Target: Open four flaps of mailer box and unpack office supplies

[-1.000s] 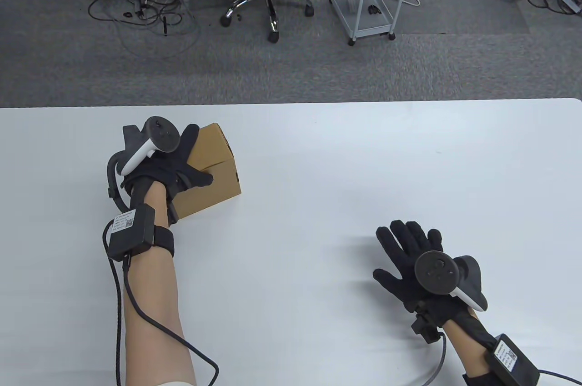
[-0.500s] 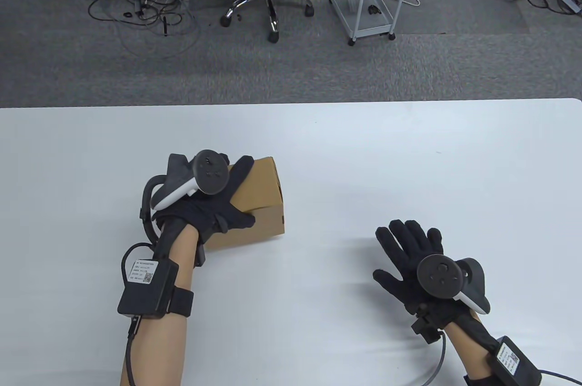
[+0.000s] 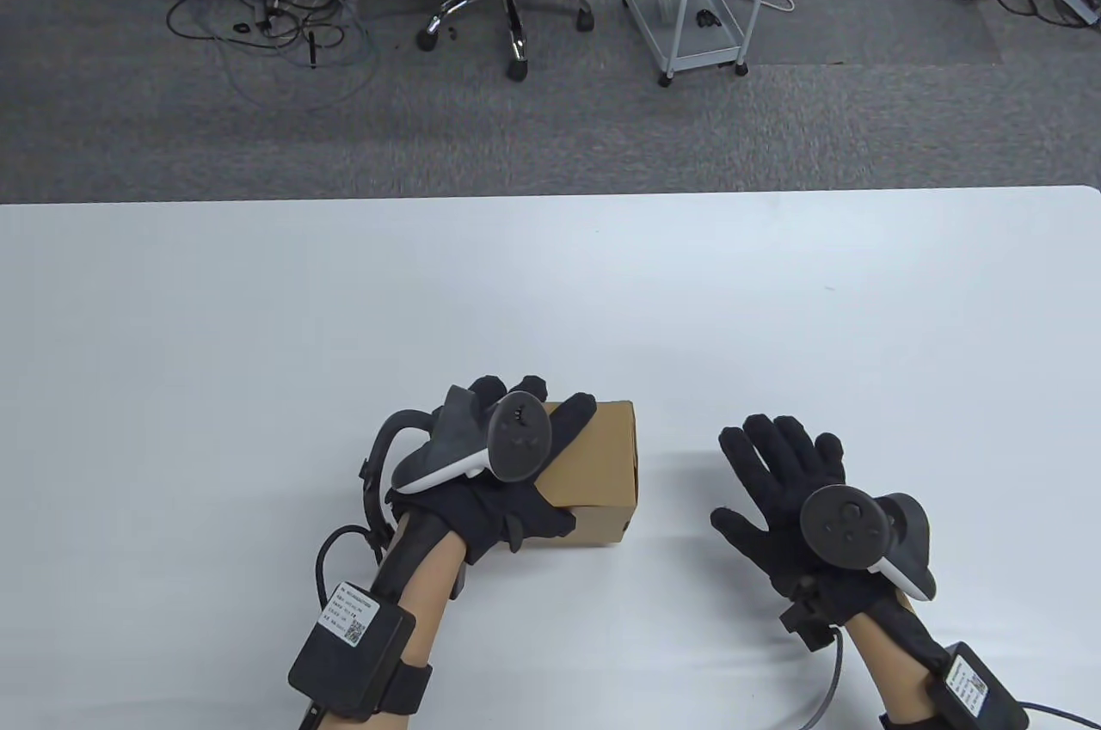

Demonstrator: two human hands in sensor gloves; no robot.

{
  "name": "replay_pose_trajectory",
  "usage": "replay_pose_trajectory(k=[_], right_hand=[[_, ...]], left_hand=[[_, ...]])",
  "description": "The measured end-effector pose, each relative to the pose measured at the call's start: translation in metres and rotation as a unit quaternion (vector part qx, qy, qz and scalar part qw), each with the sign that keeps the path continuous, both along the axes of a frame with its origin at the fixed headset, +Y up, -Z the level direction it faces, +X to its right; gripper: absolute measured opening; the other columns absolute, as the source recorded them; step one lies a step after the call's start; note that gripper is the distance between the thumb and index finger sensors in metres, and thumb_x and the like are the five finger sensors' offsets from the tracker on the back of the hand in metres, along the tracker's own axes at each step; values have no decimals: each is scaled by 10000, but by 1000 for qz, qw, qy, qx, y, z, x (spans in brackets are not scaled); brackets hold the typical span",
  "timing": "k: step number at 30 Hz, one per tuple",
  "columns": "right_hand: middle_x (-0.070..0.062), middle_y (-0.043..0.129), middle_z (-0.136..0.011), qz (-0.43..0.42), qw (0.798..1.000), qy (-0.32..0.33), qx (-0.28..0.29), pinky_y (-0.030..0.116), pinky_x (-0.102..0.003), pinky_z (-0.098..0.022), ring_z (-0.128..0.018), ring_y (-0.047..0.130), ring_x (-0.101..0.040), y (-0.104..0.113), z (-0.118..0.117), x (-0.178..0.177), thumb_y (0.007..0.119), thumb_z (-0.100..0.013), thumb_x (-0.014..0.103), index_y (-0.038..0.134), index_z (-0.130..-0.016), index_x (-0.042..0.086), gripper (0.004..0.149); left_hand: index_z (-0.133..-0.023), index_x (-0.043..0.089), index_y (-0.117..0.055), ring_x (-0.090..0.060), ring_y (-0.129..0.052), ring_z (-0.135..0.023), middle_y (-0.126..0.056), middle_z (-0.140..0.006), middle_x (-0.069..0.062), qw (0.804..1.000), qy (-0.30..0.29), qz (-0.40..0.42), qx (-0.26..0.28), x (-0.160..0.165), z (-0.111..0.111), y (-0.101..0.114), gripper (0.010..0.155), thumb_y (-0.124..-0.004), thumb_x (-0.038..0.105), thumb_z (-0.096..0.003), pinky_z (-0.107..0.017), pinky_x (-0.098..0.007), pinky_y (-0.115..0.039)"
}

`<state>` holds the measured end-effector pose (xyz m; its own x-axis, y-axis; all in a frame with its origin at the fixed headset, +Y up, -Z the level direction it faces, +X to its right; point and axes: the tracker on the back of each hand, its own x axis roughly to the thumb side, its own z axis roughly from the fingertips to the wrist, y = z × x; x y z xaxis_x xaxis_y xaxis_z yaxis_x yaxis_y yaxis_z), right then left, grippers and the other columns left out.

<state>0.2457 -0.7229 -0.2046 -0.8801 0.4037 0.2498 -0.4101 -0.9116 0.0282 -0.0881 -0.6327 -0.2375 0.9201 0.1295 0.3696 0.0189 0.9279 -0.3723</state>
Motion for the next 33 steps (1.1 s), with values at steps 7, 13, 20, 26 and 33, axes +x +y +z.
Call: replay_pose_trajectory(k=[7, 13, 20, 26, 33], right_hand=[[25, 436, -1195, -2, 1000, -4, -9, 251, -567, -765, -1108, 391, -309, -1, -1, 1, 773, -408, 709, 416, -1049, 466, 773], [23, 436, -1195, -4, 1000, -7, -15, 251, -567, -764, -1108, 388, -310, -1, -2, 1, 774, -410, 708, 416, -1049, 466, 772], [23, 436, -1195, -9, 1000, -6, -24, 253, -568, -765, -1107, 391, -312, -3, -5, 0, 773, -409, 710, 415, -1050, 464, 774], [20, 439, -1194, -39, 998, -15, -48, 245, -570, -766, -1107, 383, -314, -11, -12, 6, 778, -409, 703, 418, -1049, 458, 774], [20, 466, -1185, -92, 994, -7, -49, 253, -571, -768, -1104, 400, -312, -13, -15, 11, 782, -403, 702, 434, -1047, 450, 775]], left_hand=[[-1058, 706, -239, -265, -265, -1162, -235, -1276, 186, 1000, -19, 4, -3, 7, 2, -19, 1045, -968, 866, -327, -763, -677, -470], [-1062, 709, -220, -240, -149, -1182, -160, -1270, 181, 1000, -17, 21, -15, 1, 2, -26, 1010, -921, 881, -356, -787, -653, -430], [-1055, 669, -115, -275, 31, -1154, 1, -1243, 127, 992, -25, 123, 9, -27, 20, -5, 1040, -875, 884, -380, -790, -674, -353], [-1069, 645, -122, -270, 6, -1161, -25, -1250, 110, 973, -4, 231, 23, -66, 19, -21, 1053, -870, 895, -371, -795, -661, -350], [-1068, 631, -132, -264, -52, -1176, -40, -1247, 69, 934, 12, 356, 15, -91, 22, -61, 1092, -896, 901, -336, -796, -651, -366]])
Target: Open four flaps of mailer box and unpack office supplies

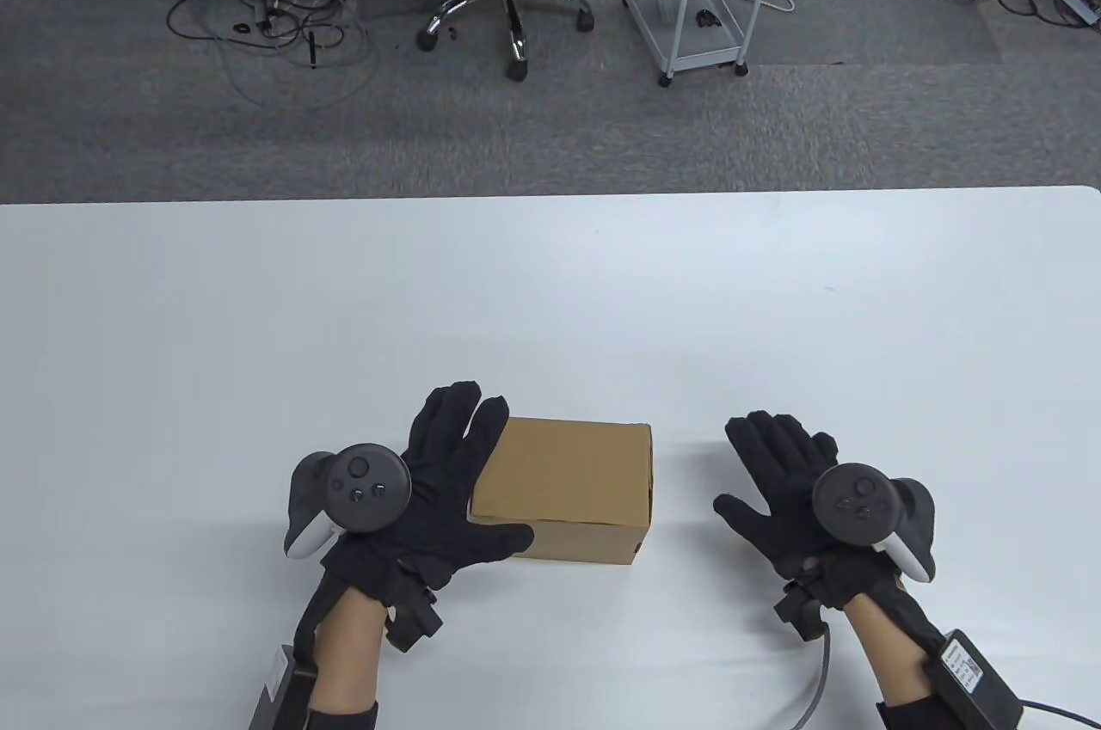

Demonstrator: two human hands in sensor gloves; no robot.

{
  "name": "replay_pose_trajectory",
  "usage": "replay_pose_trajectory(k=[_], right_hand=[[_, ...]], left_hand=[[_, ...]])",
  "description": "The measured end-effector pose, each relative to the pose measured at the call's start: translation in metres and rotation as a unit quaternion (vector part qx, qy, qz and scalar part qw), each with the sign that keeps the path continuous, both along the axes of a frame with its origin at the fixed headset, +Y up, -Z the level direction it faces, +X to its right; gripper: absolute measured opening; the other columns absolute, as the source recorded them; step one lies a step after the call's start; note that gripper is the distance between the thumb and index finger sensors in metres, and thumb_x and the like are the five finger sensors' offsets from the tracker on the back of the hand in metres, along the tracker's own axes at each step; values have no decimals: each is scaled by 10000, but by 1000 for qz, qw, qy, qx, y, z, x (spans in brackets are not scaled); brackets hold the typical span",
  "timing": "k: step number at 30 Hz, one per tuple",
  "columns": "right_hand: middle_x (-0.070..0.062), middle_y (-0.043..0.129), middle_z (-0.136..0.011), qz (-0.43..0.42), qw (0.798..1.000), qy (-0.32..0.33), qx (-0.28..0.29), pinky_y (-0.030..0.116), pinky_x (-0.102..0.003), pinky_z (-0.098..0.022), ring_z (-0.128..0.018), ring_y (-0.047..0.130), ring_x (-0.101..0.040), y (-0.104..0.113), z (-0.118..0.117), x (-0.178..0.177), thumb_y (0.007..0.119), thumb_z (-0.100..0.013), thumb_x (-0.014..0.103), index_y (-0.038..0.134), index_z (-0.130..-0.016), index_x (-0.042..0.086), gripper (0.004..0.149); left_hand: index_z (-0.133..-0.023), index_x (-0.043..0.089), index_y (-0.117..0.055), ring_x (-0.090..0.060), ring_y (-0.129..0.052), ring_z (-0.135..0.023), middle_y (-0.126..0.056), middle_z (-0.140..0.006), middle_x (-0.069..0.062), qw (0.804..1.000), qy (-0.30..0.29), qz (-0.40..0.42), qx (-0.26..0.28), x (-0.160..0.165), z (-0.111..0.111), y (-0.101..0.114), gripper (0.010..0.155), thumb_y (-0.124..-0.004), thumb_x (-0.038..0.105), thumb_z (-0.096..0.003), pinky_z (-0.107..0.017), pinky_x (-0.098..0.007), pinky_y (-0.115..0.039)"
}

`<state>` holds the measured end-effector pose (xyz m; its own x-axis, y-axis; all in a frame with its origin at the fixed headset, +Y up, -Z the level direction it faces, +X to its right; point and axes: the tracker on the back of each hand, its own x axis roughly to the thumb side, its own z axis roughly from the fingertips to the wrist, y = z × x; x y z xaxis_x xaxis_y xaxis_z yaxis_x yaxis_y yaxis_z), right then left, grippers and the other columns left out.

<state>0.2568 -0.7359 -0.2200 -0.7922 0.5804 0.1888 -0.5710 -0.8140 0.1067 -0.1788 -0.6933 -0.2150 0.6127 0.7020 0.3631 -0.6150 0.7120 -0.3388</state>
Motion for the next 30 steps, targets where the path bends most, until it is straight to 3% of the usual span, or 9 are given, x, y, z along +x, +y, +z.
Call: replay_pose_trajectory(k=[6, 14, 20, 30], right_hand=[[15, 484, -1179, -48, 999, 26, 6, 317, -583, -764, -1093, 438, -319, -2, 2, -3, 770, -391, 737, 434, -1051, 439, 798], [6, 435, -1190, -144, 986, 72, 29, 441, -618, -757, -1069, 477, -401, 27, 18, -31, 802, -351, 775, 409, -1057, 428, 880], [13, 369, -1202, -83, 986, 140, 33, 462, -616, -765, -1096, 423, -360, 46, 12, -72, 860, -320, 781, 395, -1061, 431, 943], [16, 334, -1214, 6, 980, 197, -3, 317, -620, -786, -1119, 298, -356, 63, -12, -127, 978, -270, 733, 368, -1063, 434, 1044]], left_hand=[[-1050, 631, -105, -248, -67, -1180, -50, -1244, 81, 996, -3, 77, -39, -4, -10, -32, 1123, -912, 900, -319, -800, -639, -380], [-1029, 656, -102, -211, -113, -1198, -90, -1248, 178, 995, -16, 81, -64, -4, -17, -49, 1111, -955, 833, -341, -806, -627, -389], [-1044, 616, -119, -208, -188, -1210, -130, -1240, 206, 993, -14, 100, -60, -3, -16, -52, 1151, -993, 812, -320, -804, -616, -419], [-1038, 615, -119, -180, -337, -1210, -141, -1228, 196, 993, -13, 103, -51, -5, -15, -52, 1178, -1016, 811, -299, -804, -602, -444]])
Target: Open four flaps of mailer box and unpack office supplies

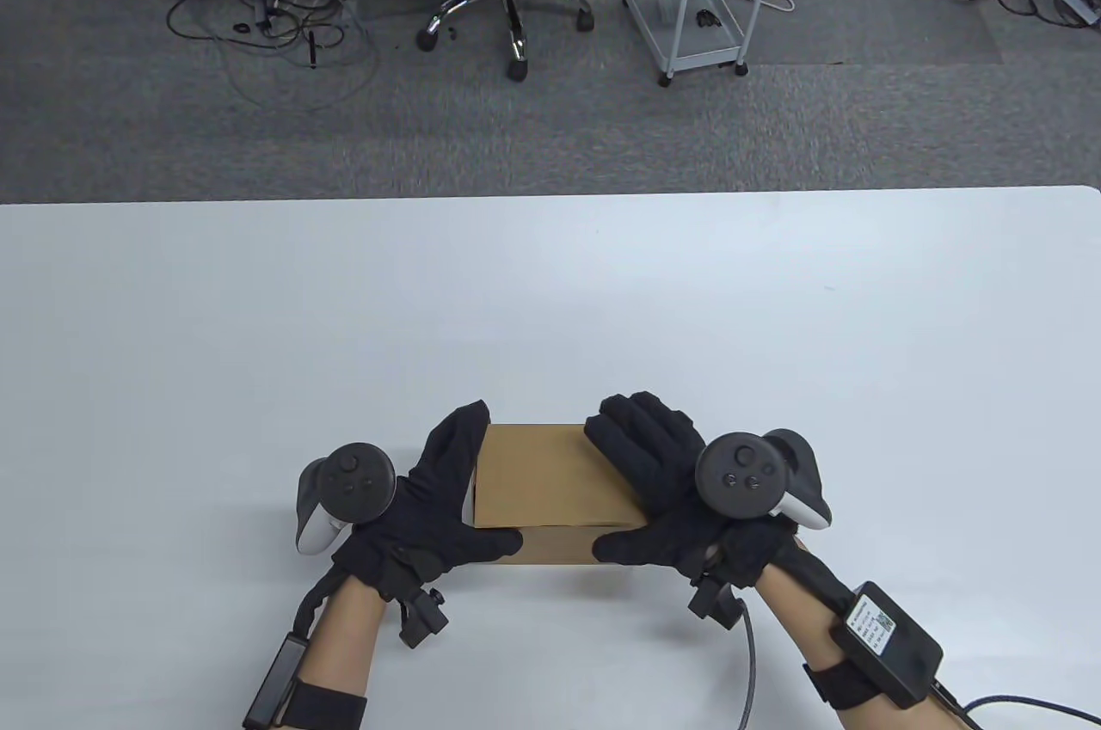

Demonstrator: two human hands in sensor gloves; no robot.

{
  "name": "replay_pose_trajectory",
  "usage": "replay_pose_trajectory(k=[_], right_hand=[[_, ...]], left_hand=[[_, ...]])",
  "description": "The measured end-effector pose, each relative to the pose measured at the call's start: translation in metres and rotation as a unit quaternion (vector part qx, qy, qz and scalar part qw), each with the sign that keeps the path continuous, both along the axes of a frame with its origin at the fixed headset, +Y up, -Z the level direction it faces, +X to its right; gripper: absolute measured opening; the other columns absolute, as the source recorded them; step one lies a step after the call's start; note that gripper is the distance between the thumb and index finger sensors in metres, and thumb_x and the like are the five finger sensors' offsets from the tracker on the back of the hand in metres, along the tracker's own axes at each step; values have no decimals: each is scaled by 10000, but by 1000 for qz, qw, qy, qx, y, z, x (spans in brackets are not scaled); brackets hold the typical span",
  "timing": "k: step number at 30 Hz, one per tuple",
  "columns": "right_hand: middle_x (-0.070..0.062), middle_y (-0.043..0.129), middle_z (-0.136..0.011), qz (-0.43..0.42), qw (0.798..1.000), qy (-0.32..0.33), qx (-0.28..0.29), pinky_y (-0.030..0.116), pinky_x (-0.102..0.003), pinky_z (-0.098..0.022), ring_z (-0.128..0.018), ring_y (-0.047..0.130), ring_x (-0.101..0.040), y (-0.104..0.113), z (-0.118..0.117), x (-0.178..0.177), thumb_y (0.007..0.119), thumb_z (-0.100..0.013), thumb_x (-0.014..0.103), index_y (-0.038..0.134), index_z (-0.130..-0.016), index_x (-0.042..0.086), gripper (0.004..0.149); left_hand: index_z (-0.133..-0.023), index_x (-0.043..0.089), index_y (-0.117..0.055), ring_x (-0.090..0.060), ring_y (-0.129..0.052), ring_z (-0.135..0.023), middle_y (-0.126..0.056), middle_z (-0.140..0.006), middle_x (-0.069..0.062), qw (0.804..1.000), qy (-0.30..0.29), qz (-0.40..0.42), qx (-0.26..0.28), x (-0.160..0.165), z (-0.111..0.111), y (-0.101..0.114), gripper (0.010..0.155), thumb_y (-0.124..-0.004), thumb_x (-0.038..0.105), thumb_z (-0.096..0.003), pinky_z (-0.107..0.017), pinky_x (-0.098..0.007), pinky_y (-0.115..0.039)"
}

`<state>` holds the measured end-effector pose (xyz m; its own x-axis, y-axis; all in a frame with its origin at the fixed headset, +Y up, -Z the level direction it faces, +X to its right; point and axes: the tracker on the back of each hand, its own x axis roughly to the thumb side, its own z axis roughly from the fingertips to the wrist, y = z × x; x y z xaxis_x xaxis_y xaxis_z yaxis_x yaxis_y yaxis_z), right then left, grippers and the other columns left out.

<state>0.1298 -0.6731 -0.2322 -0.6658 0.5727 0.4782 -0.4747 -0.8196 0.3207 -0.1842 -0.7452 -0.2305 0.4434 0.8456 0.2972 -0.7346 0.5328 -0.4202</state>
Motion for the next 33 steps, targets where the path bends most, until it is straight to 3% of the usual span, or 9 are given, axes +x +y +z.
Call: replay_pose_trajectory(k=[5, 12, 20, 22, 27, 33], right_hand=[[-7, 419, -1198, 17, 1000, -2, -4, 345, -610, -791, -1110, 379, -351, 3, -7, -5, 987, -277, 717, 392, -1063, 428, 1027], [-47, 503, -1171, 63, 997, 8, 35, 444, -626, -775, -1087, 514, -381, 15, -7, -11, 960, -289, 741, 439, -1057, 428, 980], [-68, 627, -1123, 67, 996, 16, 55, 534, -647, -743, -1040, 640, -415, 25, -8, -13, 954, -288, 752, 476, -1052, 413, 963], [-87, 661, -1096, 76, 994, 23, 73, 593, -646, -720, -1009, 689, -434, 29, -8, -16, 947, -279, 762, 459, -1052, 392, 986], [-139, 647, -1080, 87, 994, 44, 55, 638, -654, -690, -973, 711, -488, 32, -12, -21, 924, -309, 758, 340, -1058, 337, 1039], [-170, 609, -1065, 176, 972, 70, 138, 667, -653, -664, -953, 714, -505, 34, 5, -34, 778, -351, 764, 209, -1021, 342, 975]], left_hand=[[-1035, 626, -126, -193, -356, -1206, -145, -1227, 203, 1000, 0, 6, -3, -1, -1, -1, 1182, -1026, 809, -290, -804, -599, -446], [-975, 689, -63, -175, -363, -1203, -151, -1227, 207, 1000, -2, 8, -4, -1, -1, 0, 1200, -1031, 814, -277, -811, -576, -454], [-977, 686, -63, -167, -362, -1202, -154, -1226, 209, 1000, -2, 7, -5, -1, -2, 0, 1203, -1031, 814, -273, -812, -569, -458], [-976, 684, -64, -166, -359, -1204, -155, -1226, 210, 1000, -3, 8, -7, -1, -2, 0, 1204, -1032, 813, -272, -812, -569, -457], [-956, 674, -20, -159, -353, -1206, -149, -1227, 205, 1000, -5, 10, -12, -1, -2, 0, 1229, -1036, 804, -278, -814, -567, -452], [-965, 670, -31, -135, -340, -1210, -145, -1229, 223, 1000, -12, 12, -21, -2, -3, -2, 1227, -1037, 811, -276, -817, -560, -453]])
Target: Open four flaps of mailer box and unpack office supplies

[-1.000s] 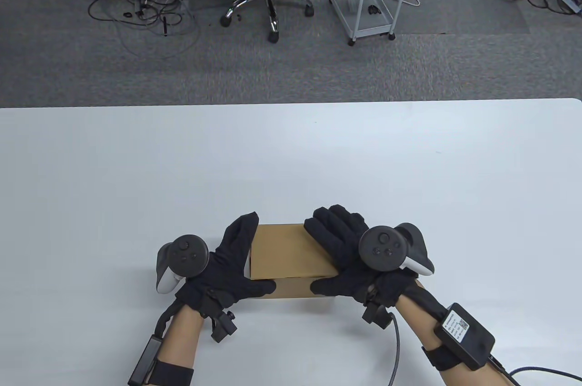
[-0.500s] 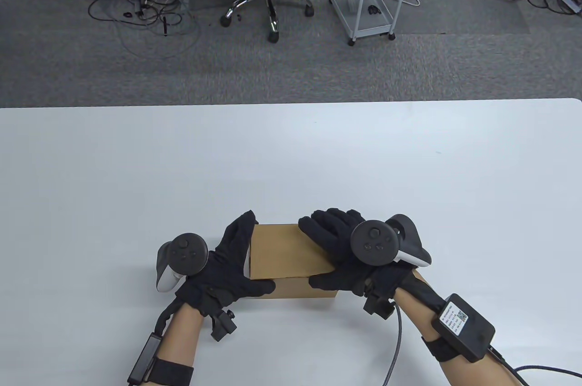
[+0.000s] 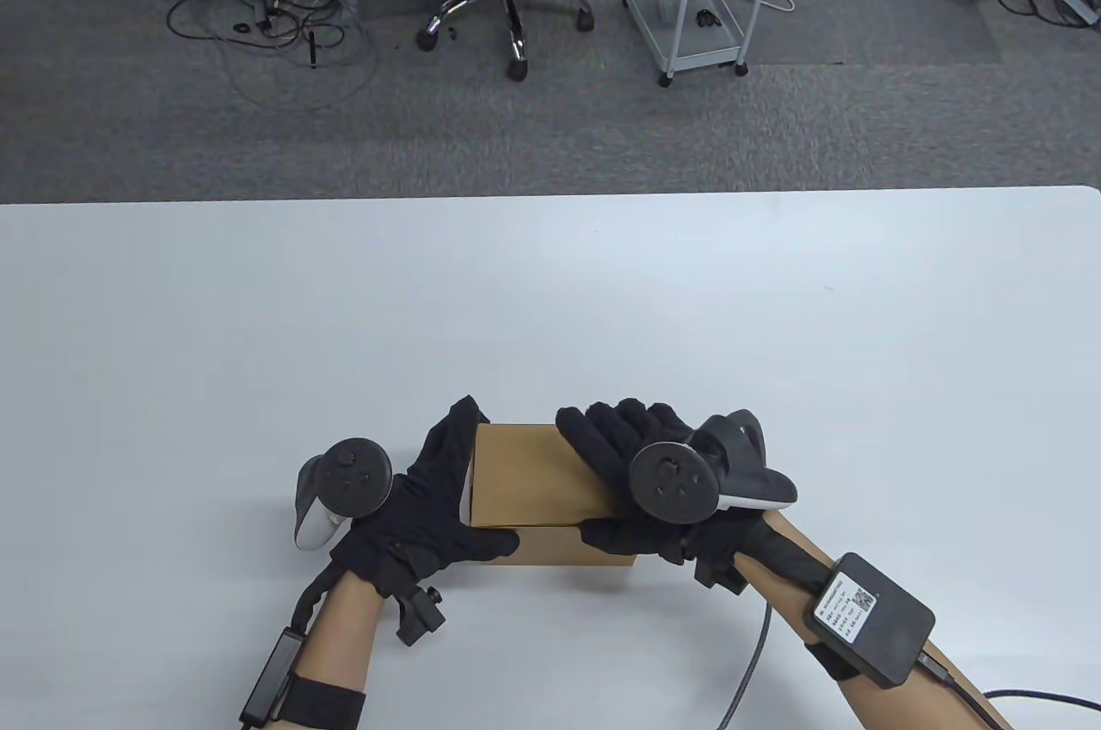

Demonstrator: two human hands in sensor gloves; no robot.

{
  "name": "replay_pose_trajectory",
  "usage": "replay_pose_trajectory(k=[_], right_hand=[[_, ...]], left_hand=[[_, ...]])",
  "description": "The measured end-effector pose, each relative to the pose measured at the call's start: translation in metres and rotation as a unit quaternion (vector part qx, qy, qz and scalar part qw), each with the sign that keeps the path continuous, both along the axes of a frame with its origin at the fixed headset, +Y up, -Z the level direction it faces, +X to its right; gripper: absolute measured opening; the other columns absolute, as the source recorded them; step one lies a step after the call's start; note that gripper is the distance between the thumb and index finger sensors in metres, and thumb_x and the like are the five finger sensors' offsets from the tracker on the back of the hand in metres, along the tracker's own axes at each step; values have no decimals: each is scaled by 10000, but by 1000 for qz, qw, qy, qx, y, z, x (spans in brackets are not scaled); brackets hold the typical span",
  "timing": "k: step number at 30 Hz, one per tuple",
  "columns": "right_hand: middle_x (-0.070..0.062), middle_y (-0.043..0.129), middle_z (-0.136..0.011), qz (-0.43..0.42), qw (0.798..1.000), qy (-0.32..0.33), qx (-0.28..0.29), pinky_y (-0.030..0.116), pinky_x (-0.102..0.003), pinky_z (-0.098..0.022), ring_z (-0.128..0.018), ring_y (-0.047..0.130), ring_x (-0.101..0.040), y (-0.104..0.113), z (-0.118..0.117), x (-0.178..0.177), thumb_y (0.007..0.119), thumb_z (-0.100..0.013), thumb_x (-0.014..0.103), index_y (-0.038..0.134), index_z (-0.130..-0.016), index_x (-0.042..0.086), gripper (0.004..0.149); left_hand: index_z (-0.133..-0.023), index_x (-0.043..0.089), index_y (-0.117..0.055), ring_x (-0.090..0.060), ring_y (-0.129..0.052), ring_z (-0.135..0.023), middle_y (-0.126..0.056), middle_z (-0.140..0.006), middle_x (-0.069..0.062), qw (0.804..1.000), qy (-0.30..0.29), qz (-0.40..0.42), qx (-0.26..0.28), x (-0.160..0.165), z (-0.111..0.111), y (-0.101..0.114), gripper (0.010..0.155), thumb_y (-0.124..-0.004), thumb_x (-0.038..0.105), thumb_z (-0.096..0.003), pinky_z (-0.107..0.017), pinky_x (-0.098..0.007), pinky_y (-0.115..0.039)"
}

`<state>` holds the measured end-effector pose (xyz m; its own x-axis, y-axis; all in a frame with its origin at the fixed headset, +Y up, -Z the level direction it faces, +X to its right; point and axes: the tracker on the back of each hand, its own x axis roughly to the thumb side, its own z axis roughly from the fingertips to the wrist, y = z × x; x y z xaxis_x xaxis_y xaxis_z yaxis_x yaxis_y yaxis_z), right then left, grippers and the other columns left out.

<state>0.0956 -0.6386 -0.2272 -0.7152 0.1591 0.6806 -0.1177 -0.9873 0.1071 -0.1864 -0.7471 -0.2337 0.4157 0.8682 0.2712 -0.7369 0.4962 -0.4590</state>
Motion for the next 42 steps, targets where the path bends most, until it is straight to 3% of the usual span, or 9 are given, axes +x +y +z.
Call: replay_pose_trajectory(k=[6, 18, 21, 23, 27, 32, 37, 40, 42], right_hand=[[-136, 602, -1076, -6, 1000, 15, 3, 719, -660, -620, -931, 737, -522, 1, 0, -1, 716, -377, 747, 164, -1005, 366, 919], [-70, 688, -1086, -107, 984, -26, -141, 730, -635, -633, -944, 762, -493, 10, -27, 16, 764, -387, 777, 292, -1056, 378, 911], [-14, 696, -1109, -134, 974, -44, -176, 735, -600, -651, -971, 758, -447, 5, -32, 26, 808, -328, 843, 355, -1071, 419, 967], [-8, 582, -1169, -160, 966, -44, -200, 657, -615, -698, -1035, 670, -416, -3, -31, 34, 832, -309, 858, 331, -1078, 430, 1012], [29, 434, -1210, -235, 947, -51, -211, 544, -629, -744, -1112, 483, -368, -28, -22, 55, 893, -288, 836, 250, -1069, 412, 1097], [100, 317, -1219, -272, 931, -75, -231, 496, -634, -759, -1125, 447, -341, -58, -16, 71, 941, -294, 782, 207, -1056, 424, 1116], [129, 419, -1198, -333, 907, -83, -243, 577, -590, -749, -1091, 561, -311, -64, -17, 71, 965, -326, 706, 304, -1058, 428, 1025], [46, 522, -1182, -361, 897, -91, -238, 636, -563, -727, -1044, 648, -347, -62, -20, 72, 854, -356, 792, 341, -1072, 396, 965], [-4, 600, -1152, -390, 876, -107, -262, 642, -584, -710, -1012, 689, -382, -58, -25, 72, 819, -351, 823, 380, -1077, 385, 955]], left_hand=[[-960, 680, -31, -127, -330, -1215, -142, -1230, 229, 1000, -5, 3, -5, -1, 0, 0, 1226, -1044, 799, -280, -819, -559, -448], [-963, 695, -48, -115, -305, -1218, -130, -1234, 227, 1000, -11, 6, -11, -1, -1, -2, 1205, -1047, 782, -295, -823, -538, -453], [-962, 700, -47, -116, -301, -1219, -129, -1235, 229, 1000, -12, 7, -13, 0, -1, -2, 1204, -1047, 783, -296, -822, -542, -451], [-963, 697, -48, -117, -300, -1219, -130, -1236, 231, 1000, -13, 7, -14, -1, -1, -2, 1203, -1048, 781, -299, -821, -544, -452], [-964, 699, -51, -114, -300, -1220, -130, -1237, 234, 1000, -14, 6, -15, -1, -1, -2, 1202, -1048, 782, -298, -821, -545, -452], [-964, 700, -51, -109, -298, -1220, -130, -1237, 240, 1000, -15, 8, -17, -1, -2, -2, 1202, -1050, 781, -299, -821, -545, -451], [-972, 691, -57, -100, -301, -1222, -137, -1239, 243, 1000, -11, 8, -17, -1, -1, -2, 1202, -1047, 786, -296, -820, -543, -456], [-966, 693, -49, -100, -303, -1221, -138, -1238, 245, 1000, -10, 9, -17, -1, -1, -3, 1206, -1048, 785, -297, -821, -542, -457], [-962, 691, -40, -101, -305, -1221, -142, -1238, 245, 1000, -10, 7, -15, -1, -1, -2, 1213, -1047, 787, -294, -820, -542, -458]])
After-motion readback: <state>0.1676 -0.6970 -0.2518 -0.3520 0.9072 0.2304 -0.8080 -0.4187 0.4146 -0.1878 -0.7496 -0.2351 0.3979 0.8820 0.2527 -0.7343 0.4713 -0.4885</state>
